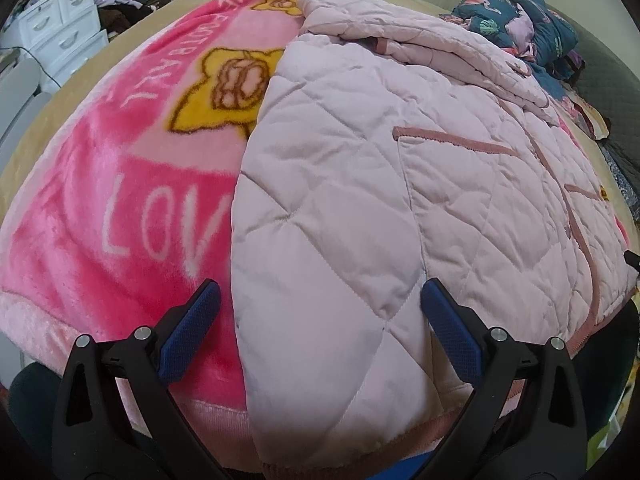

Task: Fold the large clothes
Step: 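Slide both tools under the jacket hem, then grasp the hem with the right tool while the left tool grasps the hem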

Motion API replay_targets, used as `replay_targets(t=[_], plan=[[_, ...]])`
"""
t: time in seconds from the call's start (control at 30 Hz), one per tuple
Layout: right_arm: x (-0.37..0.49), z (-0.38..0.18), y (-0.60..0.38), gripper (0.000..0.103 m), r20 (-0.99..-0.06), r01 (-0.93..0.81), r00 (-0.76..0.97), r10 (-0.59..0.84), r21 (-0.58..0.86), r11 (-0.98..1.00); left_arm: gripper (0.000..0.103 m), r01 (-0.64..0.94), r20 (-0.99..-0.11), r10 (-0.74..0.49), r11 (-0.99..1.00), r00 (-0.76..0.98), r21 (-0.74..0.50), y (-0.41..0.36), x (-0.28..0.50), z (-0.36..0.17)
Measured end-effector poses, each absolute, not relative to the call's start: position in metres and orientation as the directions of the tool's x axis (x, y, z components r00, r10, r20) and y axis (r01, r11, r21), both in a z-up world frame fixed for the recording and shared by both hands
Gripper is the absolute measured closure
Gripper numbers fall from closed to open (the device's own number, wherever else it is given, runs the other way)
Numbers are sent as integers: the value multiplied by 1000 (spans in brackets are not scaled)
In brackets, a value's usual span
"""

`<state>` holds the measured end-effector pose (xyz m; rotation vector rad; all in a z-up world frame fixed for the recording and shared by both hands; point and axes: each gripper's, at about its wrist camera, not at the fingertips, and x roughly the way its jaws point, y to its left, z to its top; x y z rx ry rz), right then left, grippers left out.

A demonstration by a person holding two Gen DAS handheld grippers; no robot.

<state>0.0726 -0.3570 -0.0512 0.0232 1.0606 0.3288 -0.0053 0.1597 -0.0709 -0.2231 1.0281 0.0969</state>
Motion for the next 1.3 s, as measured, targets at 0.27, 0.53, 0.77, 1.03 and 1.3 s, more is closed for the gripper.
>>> replay_targets(t=[0.27,0.53,0.77,1.03,1.3], plan=[[78,-66,-367,4,-867,-256,346,358,280,925,9,-181,-858,-40,971,512,-154,158,-15,-72],[64,-64,-361,11,-834,-333,309,458,356,873,9,-142,-858,-100,970,505,-197,149,-20,-74],[56,-53,-379,44,-790,-334,321,523,422,843,9,-148,-847,-160,952,506,-269,154,-12,-81],[69,-74,-378,28,-812,-339,225,539,453,824,51,-121,-816,-157,956,557,-267,149,-10,-71],[60,-46,-378,78,-699,-345,320,640,543,765,92,-72,-763,-170,960,623,-272,153,-12,-42]])
